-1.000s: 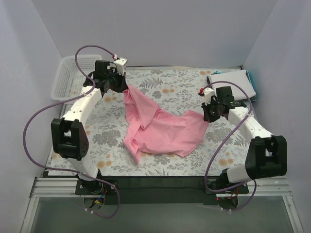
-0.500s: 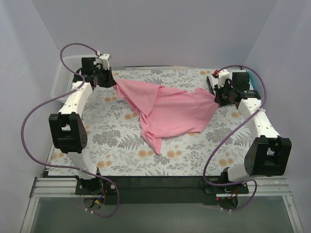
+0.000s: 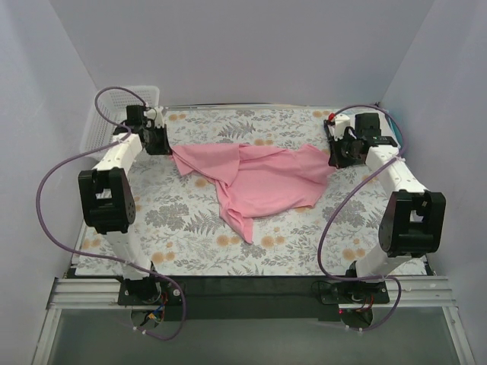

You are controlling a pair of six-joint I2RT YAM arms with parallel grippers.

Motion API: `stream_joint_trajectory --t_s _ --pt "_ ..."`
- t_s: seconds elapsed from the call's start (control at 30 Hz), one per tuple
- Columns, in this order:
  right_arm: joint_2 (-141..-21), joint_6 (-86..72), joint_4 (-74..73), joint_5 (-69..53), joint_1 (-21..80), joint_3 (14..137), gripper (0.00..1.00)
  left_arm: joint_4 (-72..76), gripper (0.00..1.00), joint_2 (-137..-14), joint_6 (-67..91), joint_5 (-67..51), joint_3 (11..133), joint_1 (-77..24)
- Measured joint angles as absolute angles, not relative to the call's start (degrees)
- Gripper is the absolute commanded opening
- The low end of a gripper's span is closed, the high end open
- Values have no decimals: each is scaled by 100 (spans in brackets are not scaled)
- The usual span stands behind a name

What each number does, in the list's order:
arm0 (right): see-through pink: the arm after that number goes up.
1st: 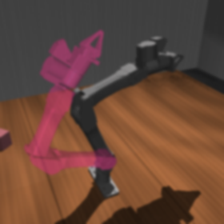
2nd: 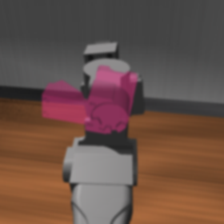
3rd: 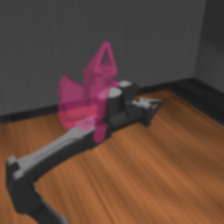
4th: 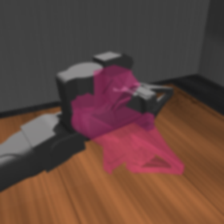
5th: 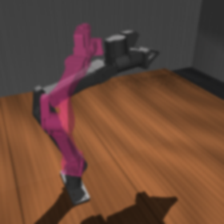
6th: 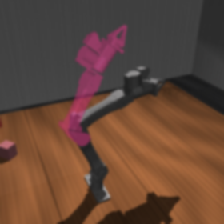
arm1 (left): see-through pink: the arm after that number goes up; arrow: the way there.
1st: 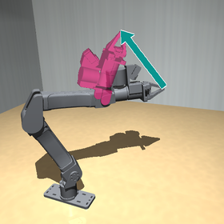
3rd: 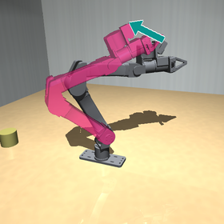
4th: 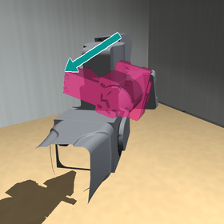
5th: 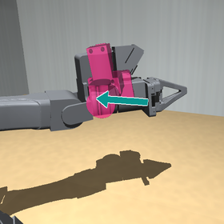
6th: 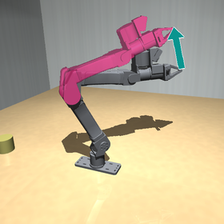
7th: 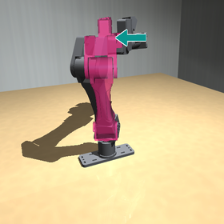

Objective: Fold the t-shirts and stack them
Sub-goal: Flatten the tshirt out

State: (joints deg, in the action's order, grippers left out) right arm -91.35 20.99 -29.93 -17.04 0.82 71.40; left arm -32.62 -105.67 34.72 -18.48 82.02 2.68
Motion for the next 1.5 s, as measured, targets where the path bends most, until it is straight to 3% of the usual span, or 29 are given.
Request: stream_joint_trajectory --t_s 0.03,0.07,0.13,0.2,0.37,0.53,0.8,0.97,1.03,1.07,1.1,1.13,1.2,1.5 --pt "-9203 2091 -2991 -1719 93 7175 1 -3240 11 -10849 3494 -1809 8562 346" --pt "-9260 2078 -2995 -1734 102 7218 1 -3188 24 -11120 3503 -1789 8890 401" --pt "-9356 2049 -2991 -1758 128 7310 1 -3140 35 -11502 3498 -1839 9347 495" --pt "-9421 1999 -2989 -1787 156 7404 1 -3131 53 -11708 3503 -1986 9612 545" --pt "-9544 1931 -2987 -1828 189 7585 1 -3050 54 -11504 3286 -2274 9445 180" --pt "-9679 1903 -2987 -1835 191 7675 1 -2821 52 -10761 2845 -2298 8495 -1050" --pt "-9701 1820 -2991 -1865 191 7675 1 -2698 59 -10495 2377 -2025 7627 -2279" --pt "-9699 1817 -2989 -1905 191 7658 1 -2694 51 -10506 2167 -1533 7266 -2488" --pt "-9697 1817 -2987 -1927 191 7607 1 -2663 40 -10506 2073 -1365 7247 -2528" --pt "-9695 1817 -2993 -1929 191 7583 1 -2637 27 -10506 2003 -1271 7247 -2536" --pt "-9695 1820 -2987 -1931 191 7559 1 -2622 27 -10506 1988 -1236 7247 -2543" --pt "-9690 1820 -2993 -1929 191 7540 1 -2585 11 -10506 1944 -1175 7247 -2547" --pt "-9679 1820 -2998 -1927 191 7518 1 -2497 0 -10503 1979 -1035 7247 -2552" --pt "-9424 1841 -2995 -1870 191 7518 1 -2353 0 -10315 2143 -884 7378 -2351"
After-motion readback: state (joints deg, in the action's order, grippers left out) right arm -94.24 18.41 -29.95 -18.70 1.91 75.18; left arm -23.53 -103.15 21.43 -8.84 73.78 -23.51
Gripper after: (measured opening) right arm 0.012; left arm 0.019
